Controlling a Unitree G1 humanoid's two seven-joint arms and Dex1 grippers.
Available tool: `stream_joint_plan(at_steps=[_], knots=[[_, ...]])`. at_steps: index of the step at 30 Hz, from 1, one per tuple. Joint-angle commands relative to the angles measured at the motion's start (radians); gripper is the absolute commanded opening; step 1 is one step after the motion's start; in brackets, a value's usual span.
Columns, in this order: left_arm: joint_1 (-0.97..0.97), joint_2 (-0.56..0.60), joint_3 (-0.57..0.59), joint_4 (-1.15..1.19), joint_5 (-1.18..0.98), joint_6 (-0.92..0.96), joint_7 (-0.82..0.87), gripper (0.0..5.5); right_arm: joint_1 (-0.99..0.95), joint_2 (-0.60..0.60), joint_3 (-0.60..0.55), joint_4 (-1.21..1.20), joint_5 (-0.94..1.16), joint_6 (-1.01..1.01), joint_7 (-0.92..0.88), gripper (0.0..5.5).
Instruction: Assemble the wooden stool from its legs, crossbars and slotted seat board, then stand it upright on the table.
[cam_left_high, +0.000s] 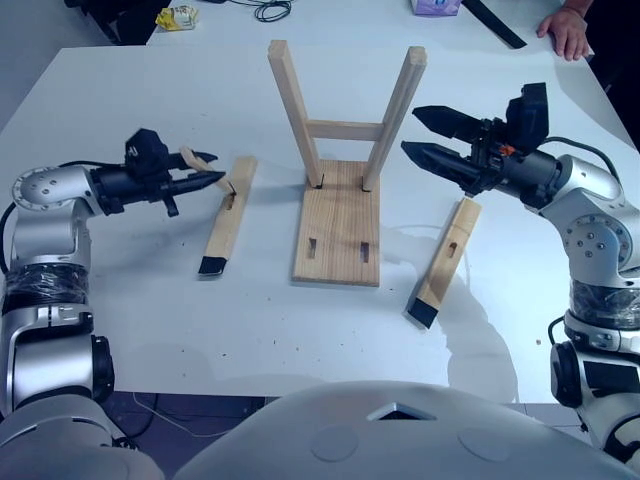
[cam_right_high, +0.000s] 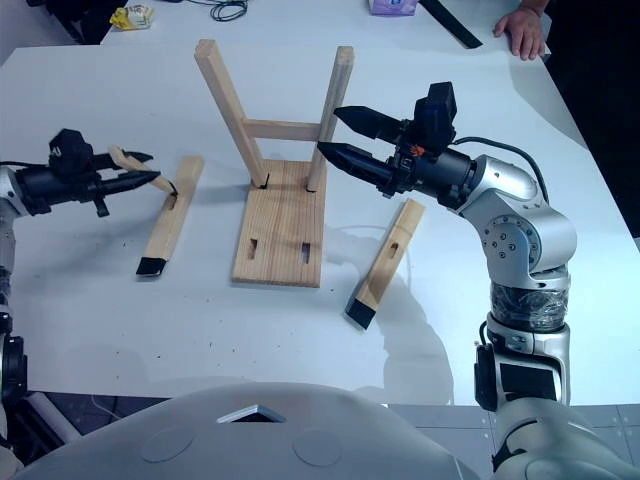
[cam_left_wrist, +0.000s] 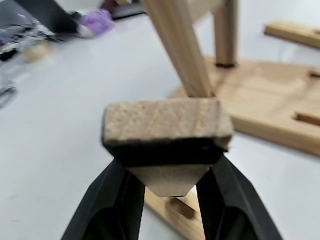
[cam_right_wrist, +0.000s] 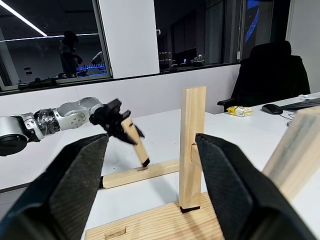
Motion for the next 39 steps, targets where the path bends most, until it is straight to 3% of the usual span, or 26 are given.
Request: stream_joint_plan(at_steps=[1,10,23,35,39], knots=[[-0.038,0.038,-0.006,0.038,0.022,-0.044,-0.051,1.3,0.023,-0.005,-0.001,-0.014,-0.001,-0.009,-0.009,3.22],[-0.116,0.027,0.022,0.057,-0.012,-0.024,-0.074,1.3,0.034,0.0,0.007,-0.024,0.005,-0.007,-0.021,3.22],[-0.14,0.011,-0.076,0.216,0.089,-0.165,-0.137,1.3,0.035,0.012,0.014,-0.02,0.008,-0.009,-0.028,3.22],[-0.11,0.004,-0.045,0.051,-0.02,0.011,-0.174,1.3,0.055,0.029,0.015,-0.037,0.009,-0.013,-0.054,3.22],[-0.214,0.042,-0.055,0.166,0.057,-0.104,-0.152,1.3,0.07,0.037,0.016,-0.044,0.007,-0.02,-0.063,3.22]])
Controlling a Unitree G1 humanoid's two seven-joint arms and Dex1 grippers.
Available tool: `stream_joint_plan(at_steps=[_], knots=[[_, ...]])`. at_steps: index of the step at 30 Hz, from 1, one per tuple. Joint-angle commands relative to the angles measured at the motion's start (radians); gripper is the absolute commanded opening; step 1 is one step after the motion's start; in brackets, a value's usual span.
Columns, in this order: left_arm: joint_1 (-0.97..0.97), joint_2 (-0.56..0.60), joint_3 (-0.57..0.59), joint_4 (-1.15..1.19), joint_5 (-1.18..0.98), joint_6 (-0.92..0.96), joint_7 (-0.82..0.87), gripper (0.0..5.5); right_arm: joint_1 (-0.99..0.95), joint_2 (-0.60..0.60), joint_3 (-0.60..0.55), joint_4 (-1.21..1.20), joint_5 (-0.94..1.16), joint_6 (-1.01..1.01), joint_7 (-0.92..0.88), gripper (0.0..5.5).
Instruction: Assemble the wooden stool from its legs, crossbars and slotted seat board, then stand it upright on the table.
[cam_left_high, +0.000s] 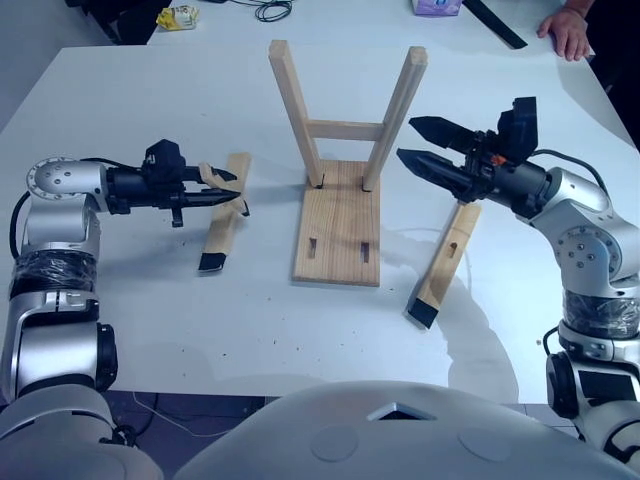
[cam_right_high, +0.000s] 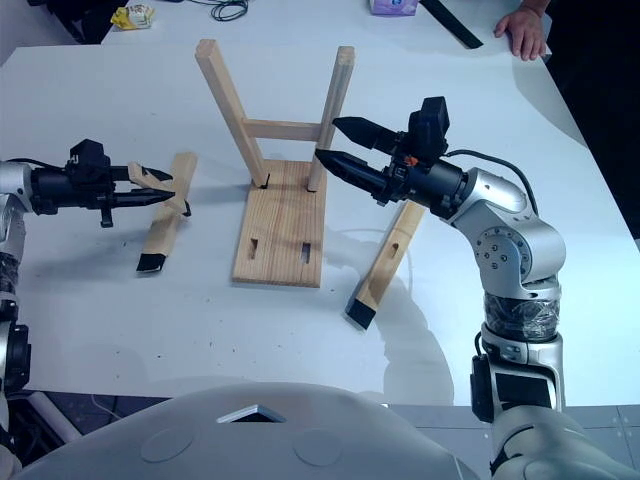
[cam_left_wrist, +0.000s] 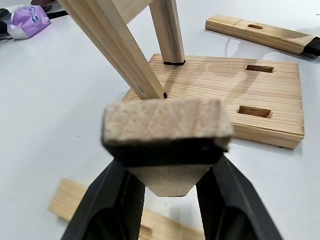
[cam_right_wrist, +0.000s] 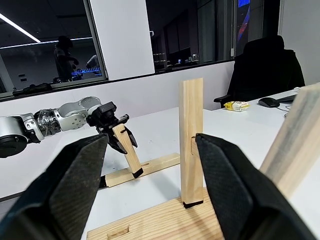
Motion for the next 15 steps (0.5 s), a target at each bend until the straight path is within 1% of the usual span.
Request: stream_joint_plan(at_steps=[1,6,9,15], knots=[[-0.128,0.051,0.002,0.122,0.08,-0.113,0.018,1.3,0.013,0.011,0.005,-0.022,0.003,-0.014,-0.012,3.22],[-0.256,0.068,-0.001,0.285,0.142,-0.217,0.032,1.3,0.022,0.013,0.004,-0.031,0.006,-0.015,-0.017,3.22],[-0.256,0.056,-0.01,0.352,0.166,-0.254,0.026,1.3,0.013,0.018,0.01,-0.023,0.002,-0.017,-0.015,3.22],[-0.195,0.033,-0.012,0.361,0.17,-0.285,0.02,1.3,-0.004,0.004,0.01,-0.003,0.004,-0.011,0.001,3.22]])
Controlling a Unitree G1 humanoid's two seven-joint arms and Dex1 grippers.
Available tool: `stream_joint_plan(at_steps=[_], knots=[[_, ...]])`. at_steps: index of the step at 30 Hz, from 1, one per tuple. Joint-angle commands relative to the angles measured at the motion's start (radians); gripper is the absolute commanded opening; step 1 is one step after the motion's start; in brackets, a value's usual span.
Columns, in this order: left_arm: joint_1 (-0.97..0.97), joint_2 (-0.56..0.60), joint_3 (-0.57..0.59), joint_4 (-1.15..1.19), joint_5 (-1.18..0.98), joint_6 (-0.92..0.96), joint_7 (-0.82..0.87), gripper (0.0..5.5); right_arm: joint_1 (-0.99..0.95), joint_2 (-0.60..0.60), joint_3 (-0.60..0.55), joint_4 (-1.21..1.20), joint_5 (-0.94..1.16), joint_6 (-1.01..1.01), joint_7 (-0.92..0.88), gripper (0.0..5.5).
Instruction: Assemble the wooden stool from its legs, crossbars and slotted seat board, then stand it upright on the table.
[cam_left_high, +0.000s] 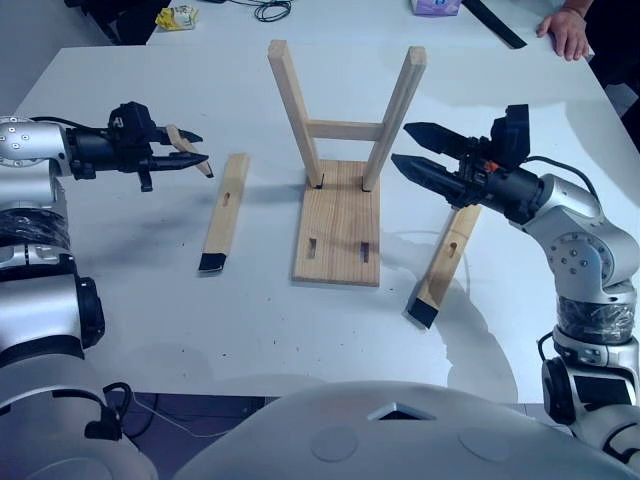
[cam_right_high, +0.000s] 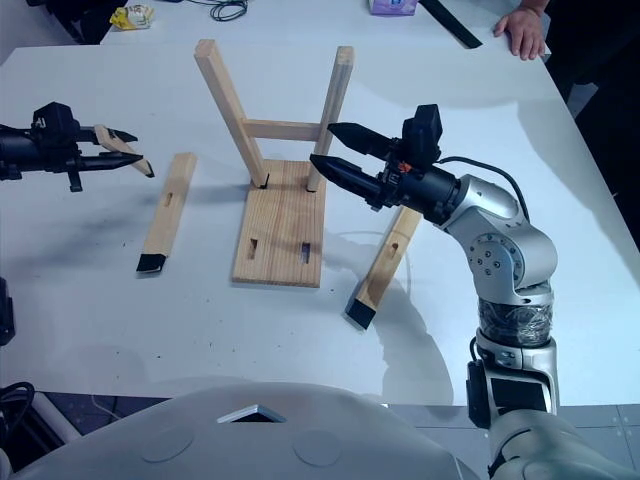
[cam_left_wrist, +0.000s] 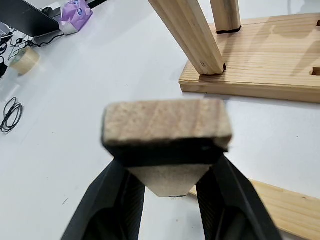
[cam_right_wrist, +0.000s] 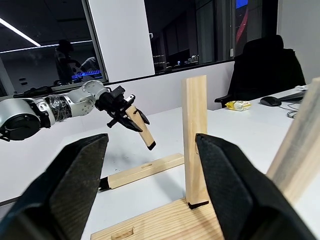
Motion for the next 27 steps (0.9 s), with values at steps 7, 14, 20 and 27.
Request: stream_joint_plan(at_steps=[7,14,20,27], knots=[[0.082,-0.029,0.008,-0.024,-0.016,0.001,-0.005,1.3,-0.033,-0.022,0.0,0.023,0.003,0.0,0.019,3.22],[0.119,-0.041,0.016,-0.082,-0.044,0.036,-0.007,1.3,-0.03,-0.027,0.004,0.024,0.005,0.003,0.023,3.22],[0.167,-0.036,-0.005,-0.102,-0.026,0.033,-0.02,1.3,-0.035,-0.03,0.008,0.023,0.009,0.009,0.024,3.22],[0.196,0.013,-0.048,-0.075,0.015,0.008,-0.07,1.3,-0.014,-0.021,0.008,0.004,0.008,0.003,0.004,3.22]])
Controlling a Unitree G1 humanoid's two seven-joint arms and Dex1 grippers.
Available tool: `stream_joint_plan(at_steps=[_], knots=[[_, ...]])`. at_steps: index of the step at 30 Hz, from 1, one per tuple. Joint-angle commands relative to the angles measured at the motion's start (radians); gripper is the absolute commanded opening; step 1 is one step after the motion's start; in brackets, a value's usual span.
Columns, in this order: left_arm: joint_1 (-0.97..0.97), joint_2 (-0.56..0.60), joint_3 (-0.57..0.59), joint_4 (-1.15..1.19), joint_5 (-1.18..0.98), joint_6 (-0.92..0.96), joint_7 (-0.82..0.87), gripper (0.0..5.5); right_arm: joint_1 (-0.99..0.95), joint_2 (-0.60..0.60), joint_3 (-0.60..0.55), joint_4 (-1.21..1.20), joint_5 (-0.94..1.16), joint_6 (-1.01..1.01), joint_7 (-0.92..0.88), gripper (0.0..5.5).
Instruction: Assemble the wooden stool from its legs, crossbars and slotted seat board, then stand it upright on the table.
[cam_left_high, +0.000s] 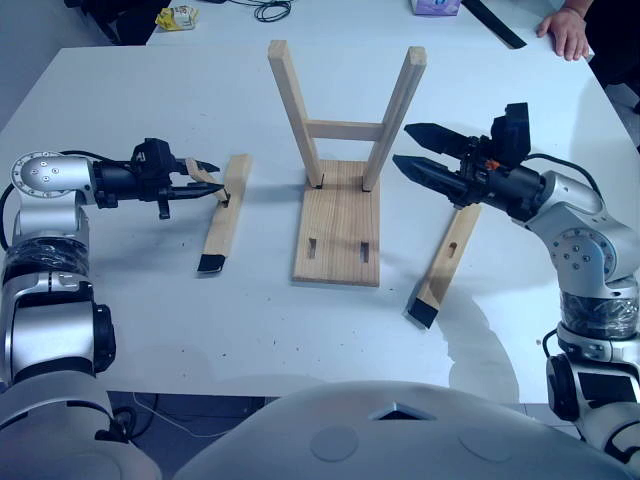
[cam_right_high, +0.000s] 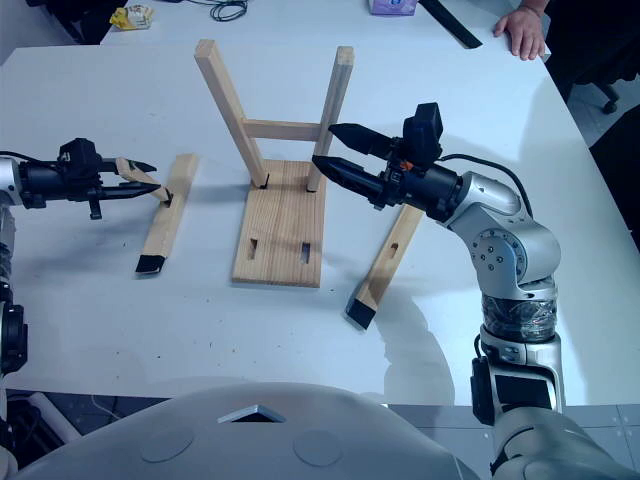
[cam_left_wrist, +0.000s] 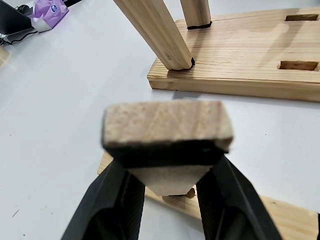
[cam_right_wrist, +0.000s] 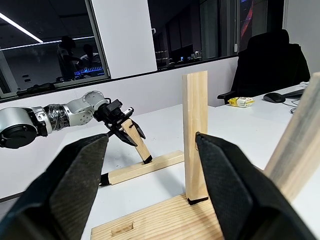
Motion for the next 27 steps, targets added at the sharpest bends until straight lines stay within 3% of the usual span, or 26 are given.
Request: stream_joint_plan(at_steps=[1,14,21,27], knots=[[0.06,0.049,-0.056,-0.002,0.047,0.018,-0.088,1.3,0.011,0.007,0.002,-0.028,0.003,-0.002,-0.02,3.22],[0.022,0.146,-0.232,-0.12,-0.143,0.221,-0.126,1.3,0.089,0.046,0.008,-0.096,-0.001,-0.027,-0.083,3.22],[0.009,0.118,-0.168,-0.091,-0.146,0.211,-0.106,1.3,0.099,0.059,0.014,-0.106,-0.003,-0.036,-0.102,3.22],[0.108,0.132,-0.158,-0.179,-0.15,0.212,-0.125,1.3,0.098,0.06,0.011,-0.107,-0.001,-0.034,-0.107,3.22]])
